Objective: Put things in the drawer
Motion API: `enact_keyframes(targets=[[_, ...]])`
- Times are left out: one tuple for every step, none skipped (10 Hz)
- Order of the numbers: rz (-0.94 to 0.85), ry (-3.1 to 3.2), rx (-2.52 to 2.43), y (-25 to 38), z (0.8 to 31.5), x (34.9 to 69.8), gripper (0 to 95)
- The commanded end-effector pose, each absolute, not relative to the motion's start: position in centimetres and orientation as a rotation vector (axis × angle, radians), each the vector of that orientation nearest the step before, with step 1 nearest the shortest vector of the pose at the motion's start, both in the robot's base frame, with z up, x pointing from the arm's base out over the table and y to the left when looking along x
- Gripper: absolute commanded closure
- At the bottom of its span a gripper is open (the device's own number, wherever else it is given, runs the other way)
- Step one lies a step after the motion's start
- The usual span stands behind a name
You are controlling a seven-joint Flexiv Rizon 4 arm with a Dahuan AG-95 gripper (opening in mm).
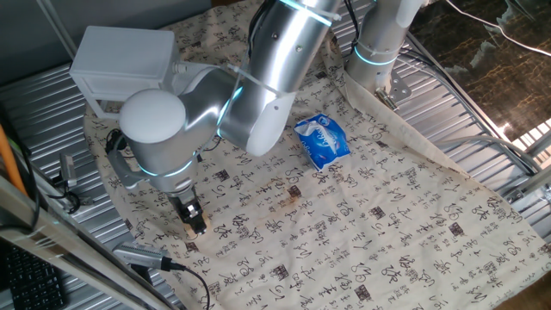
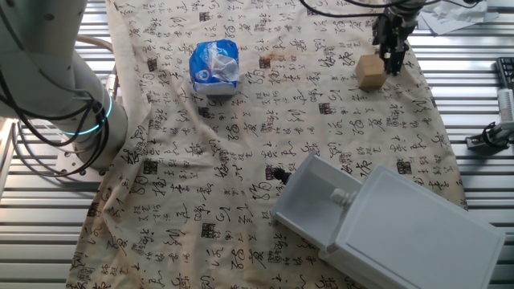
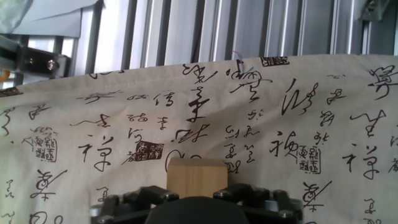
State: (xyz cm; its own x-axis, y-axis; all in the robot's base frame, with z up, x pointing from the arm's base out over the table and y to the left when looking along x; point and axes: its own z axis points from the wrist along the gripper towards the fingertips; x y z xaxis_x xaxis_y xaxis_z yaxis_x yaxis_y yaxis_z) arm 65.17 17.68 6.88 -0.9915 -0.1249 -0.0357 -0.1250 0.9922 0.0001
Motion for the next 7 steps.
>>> enact_keyframes(targets=[[0.014,3.139,-0.186,17.8,6.7,65.4,0.0],[0.016,3.146,-0.185,17.8,6.6,65.4,0.0],[0.017,3.157,-0.18,17.9,6.5,65.5,0.0],[0.017,3.158,-0.179,17.9,6.4,65.5,0.0],[0.014,3.158,-0.177,17.9,6.2,65.5,0.0],[0.014,3.156,-0.179,17.8,5.8,65.3,0.0],[0.013,3.153,-0.186,17.6,5.5,65.1,0.0]])
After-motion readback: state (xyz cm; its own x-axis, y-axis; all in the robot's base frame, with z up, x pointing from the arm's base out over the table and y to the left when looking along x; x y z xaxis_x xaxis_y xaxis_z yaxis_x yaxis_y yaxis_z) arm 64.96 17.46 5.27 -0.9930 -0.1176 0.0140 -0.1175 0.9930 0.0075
